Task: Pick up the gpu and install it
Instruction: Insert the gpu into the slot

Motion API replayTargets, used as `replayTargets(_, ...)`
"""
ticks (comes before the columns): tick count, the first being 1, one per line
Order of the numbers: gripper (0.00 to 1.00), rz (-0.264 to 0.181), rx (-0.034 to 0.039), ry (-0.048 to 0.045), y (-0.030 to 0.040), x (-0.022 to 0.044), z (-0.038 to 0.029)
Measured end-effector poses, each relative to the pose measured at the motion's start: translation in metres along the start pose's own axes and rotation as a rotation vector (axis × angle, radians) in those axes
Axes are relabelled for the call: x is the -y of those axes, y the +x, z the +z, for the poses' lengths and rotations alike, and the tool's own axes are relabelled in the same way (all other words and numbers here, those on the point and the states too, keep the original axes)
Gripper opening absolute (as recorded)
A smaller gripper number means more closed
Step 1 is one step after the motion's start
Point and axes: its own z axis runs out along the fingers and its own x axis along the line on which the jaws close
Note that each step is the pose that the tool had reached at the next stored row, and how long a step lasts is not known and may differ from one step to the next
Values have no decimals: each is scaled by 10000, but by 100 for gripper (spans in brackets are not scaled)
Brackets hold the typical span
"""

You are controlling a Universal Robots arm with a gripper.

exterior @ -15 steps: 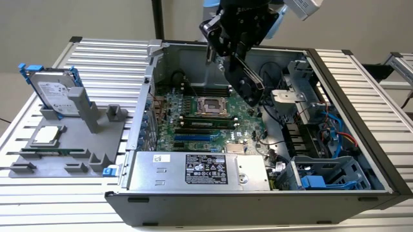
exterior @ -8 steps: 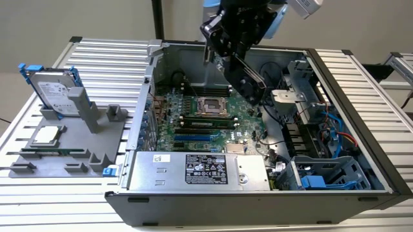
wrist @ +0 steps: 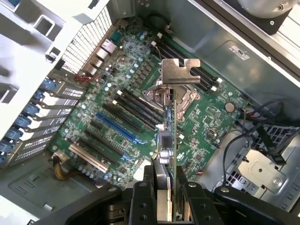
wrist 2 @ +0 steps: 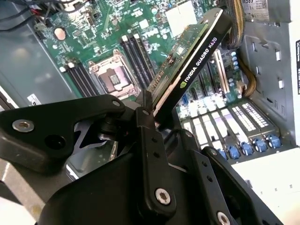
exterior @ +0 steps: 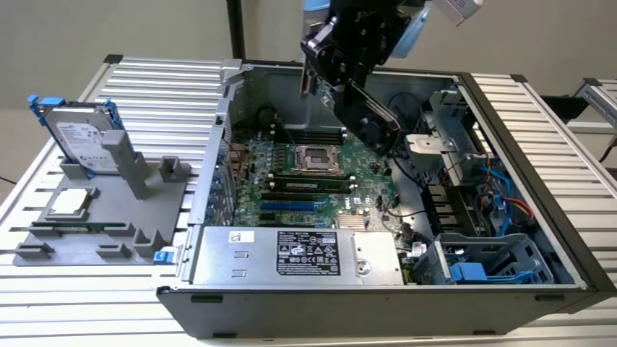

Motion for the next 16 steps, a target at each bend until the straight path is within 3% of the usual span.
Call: replayTargets(16,0,-1614,-45,-116,0,0,0)
